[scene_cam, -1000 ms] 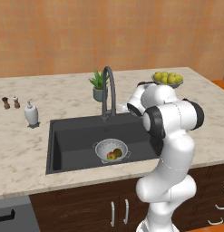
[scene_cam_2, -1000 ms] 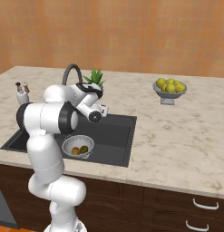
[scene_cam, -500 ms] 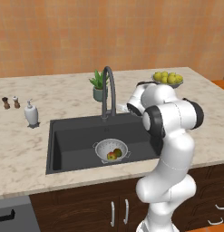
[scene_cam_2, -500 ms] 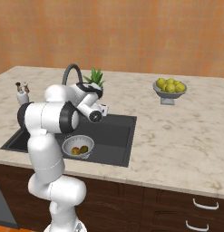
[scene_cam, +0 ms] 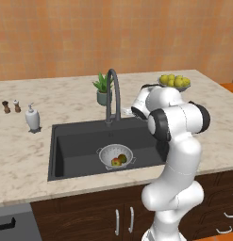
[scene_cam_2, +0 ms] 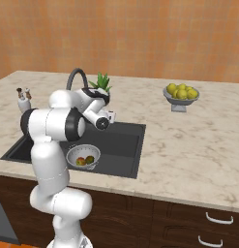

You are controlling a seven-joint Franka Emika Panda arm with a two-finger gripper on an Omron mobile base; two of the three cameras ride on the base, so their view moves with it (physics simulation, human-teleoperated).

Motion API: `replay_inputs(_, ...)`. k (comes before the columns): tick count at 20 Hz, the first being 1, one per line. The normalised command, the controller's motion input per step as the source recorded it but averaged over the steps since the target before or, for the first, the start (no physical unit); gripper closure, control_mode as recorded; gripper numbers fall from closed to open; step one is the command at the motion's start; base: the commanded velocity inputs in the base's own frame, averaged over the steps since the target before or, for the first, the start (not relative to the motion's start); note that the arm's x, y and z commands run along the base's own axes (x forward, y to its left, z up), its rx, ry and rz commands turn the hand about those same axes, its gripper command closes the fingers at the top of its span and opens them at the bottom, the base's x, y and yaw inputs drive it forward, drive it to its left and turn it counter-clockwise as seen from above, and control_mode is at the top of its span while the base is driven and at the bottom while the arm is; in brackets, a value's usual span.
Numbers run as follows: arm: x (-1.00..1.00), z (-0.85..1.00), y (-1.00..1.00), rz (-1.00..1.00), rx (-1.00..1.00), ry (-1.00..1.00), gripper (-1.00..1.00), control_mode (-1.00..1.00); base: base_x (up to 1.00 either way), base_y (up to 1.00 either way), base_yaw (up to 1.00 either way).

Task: Put the colander in the sink, put the mango, apple in the colander, and turn on the sink faucet and pour water over the colander.

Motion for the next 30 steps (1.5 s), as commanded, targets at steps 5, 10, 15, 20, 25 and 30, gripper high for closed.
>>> replay_inputs(5, 0.09, 0.00, 0.00, 0.00, 0.00, 0.00, -1.00, -1.00, 0.00, 0.00, 0.00)
replay_inputs(10, 0.07, -0.12, 0.00, 0.01, 0.00, 0.00, -1.00, -1.00, 0.00, 0.00, 0.00)
replay_inputs(15, 0.14, -0.30, 0.00, 0.00, 0.00, 0.00, -1.00, -1.00, 0.00, 0.00, 0.00)
replay_inputs(20, 0.22, -0.23, 0.00, 0.00, 0.00, 0.00, -1.00, -1.00, 0.00, 0.00, 0.00)
replay_inputs(25, 0.31, -0.15, 0.00, 0.00, 0.00, 0.00, -1.00, -1.00, 0.00, 0.00, 0.00)
replay_inputs(30, 0.35, -0.10, 0.00, 0.00, 0.00, 0.00, -1.00, -1.00, 0.00, 0.00, 0.00)
